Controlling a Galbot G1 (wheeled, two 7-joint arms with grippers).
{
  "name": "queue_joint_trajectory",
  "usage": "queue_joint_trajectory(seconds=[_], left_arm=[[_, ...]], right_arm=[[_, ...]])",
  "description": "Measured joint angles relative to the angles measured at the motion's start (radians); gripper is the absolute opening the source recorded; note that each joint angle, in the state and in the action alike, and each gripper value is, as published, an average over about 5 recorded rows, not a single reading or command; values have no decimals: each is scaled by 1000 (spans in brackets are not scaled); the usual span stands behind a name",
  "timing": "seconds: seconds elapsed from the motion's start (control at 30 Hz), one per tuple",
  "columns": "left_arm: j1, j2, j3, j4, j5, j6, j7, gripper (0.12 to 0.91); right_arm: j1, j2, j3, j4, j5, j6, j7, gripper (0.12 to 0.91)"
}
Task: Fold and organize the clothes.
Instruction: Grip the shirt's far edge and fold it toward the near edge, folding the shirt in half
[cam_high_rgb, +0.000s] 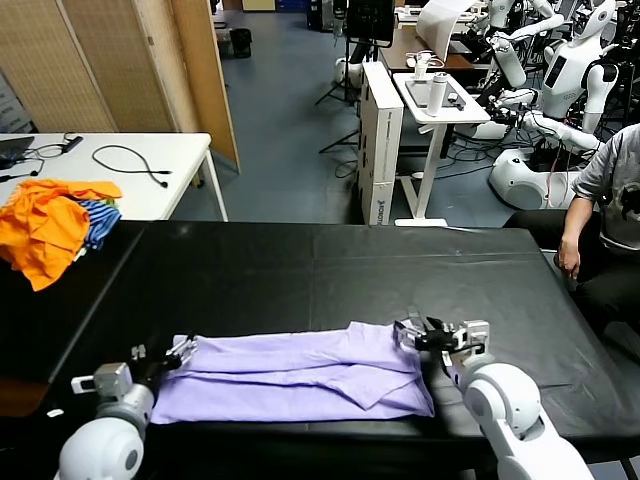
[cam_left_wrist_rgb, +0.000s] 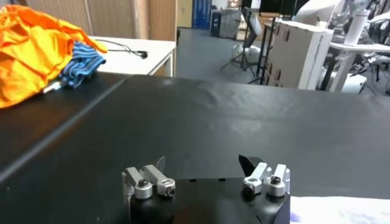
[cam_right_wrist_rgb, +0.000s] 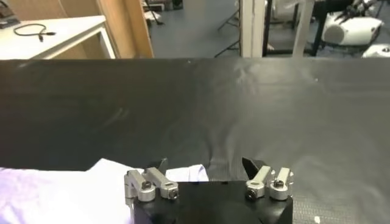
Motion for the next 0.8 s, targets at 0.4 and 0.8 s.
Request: queue_joint_trajectory(seconds=[0.4,0.8], left_arm=[[-2,-6,7,19,-10,15,26,309],[-37,-5,34,27,40,0,45,147]], right_arm=[[-11,11,3,-1,-10,1,-2,522],[-24,53,8,-4,-29,65,36,141]])
